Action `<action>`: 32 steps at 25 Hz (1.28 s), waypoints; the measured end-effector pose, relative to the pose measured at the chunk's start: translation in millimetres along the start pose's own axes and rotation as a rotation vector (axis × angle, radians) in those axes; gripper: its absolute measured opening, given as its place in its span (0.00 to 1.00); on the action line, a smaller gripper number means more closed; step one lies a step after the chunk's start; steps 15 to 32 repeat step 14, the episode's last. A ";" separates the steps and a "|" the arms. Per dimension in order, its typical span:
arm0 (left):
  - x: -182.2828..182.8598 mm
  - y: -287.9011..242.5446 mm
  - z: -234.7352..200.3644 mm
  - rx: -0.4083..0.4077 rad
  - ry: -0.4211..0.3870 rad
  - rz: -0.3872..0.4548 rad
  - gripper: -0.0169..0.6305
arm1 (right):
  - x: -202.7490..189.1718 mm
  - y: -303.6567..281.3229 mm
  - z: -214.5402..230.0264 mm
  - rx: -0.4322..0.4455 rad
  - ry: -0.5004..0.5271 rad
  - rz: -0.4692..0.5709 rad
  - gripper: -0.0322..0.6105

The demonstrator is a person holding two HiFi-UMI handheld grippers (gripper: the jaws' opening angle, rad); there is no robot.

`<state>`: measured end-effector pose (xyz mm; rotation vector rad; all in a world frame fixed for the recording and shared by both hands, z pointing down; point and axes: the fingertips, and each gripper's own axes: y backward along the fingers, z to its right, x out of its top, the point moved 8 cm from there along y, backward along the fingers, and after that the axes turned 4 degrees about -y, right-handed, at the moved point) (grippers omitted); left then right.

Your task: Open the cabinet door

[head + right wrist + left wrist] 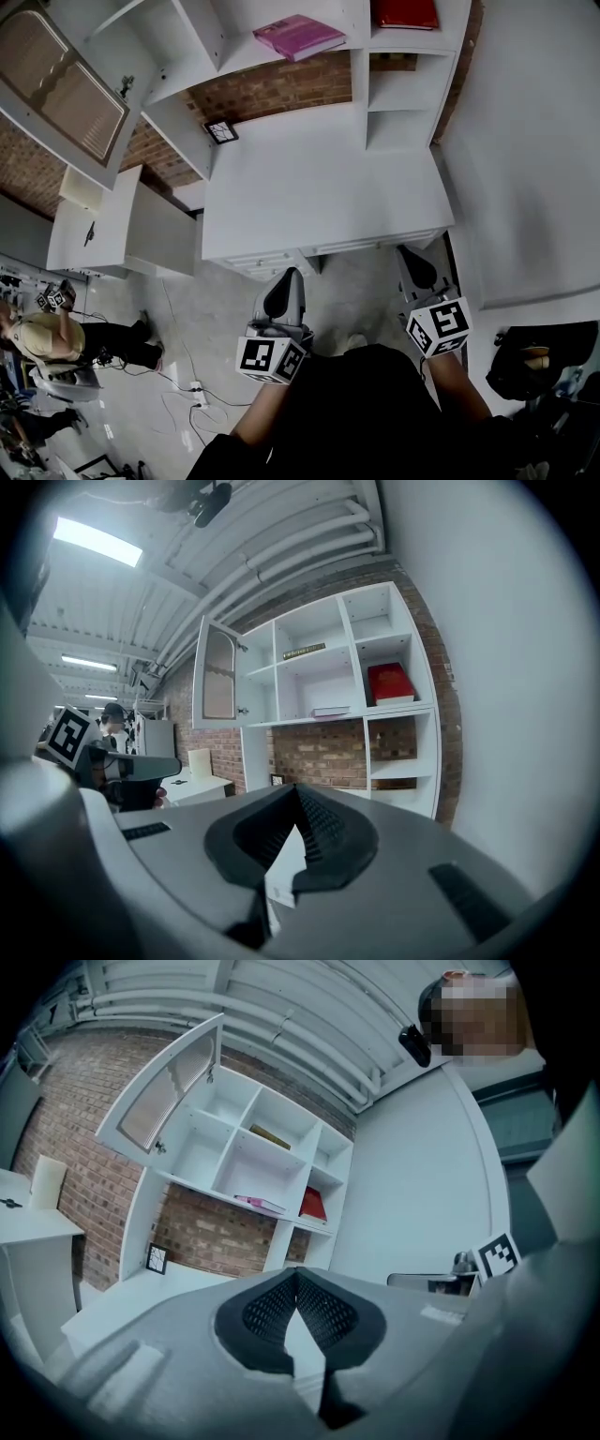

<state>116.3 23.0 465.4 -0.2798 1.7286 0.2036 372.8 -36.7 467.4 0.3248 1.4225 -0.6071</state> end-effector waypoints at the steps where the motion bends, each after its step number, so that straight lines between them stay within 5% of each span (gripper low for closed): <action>1: -0.6 0.6 0.5 -0.002 -0.001 -0.001 0.06 | 0.2 -0.1 -1.1 0.001 0.002 0.001 0.05; 14: -6.2 20.9 -18.1 -0.037 0.017 -0.020 0.06 | 5.5 -15.3 -42.8 0.032 0.033 0.031 0.05; 32: -6.2 20.9 -18.1 -0.037 0.017 -0.020 0.06 | 5.5 -15.3 -42.8 0.032 0.033 0.031 0.05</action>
